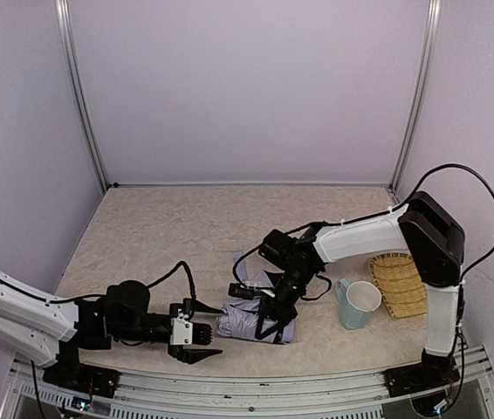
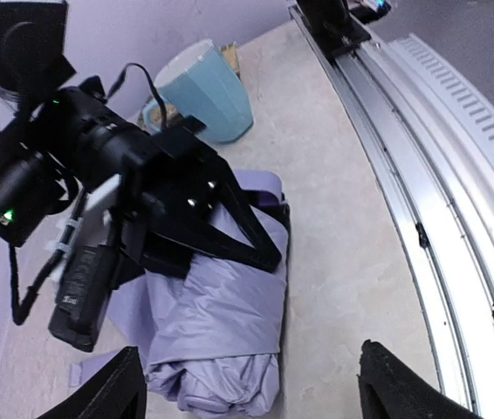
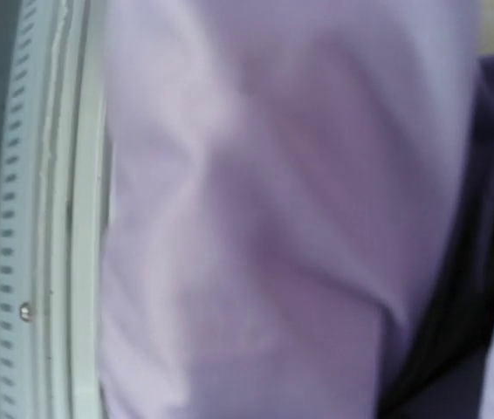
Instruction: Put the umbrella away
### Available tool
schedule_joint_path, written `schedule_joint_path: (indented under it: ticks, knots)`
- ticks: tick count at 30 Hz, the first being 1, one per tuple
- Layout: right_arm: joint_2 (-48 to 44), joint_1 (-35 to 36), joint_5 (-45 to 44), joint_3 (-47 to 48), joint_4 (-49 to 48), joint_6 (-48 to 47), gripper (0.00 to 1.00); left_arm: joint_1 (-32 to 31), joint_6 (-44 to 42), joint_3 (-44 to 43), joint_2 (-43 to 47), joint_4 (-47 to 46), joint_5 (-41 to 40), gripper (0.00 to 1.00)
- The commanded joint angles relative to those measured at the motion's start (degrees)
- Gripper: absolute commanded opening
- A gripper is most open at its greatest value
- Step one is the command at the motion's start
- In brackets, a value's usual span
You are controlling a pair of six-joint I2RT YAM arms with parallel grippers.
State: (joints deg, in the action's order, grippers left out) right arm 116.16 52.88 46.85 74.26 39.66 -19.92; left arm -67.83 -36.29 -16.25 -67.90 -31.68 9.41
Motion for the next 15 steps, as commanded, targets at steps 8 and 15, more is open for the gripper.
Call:
schedule_joint_path:
  ticks: [8, 15]
  knots:
    - [14.7, -0.1, -3.8, 0.0, 12.4, 0.0, 0.03, -1.1, -13.1, -9.3, -15.8, 2.7, -7.4, 0.92]
    - [14.2, -1.0, -4.7, 1.3, 9.2, 1.1, 0.08, -0.3, -10.6, -15.8, -26.1, 11.1, -7.8, 0.79]
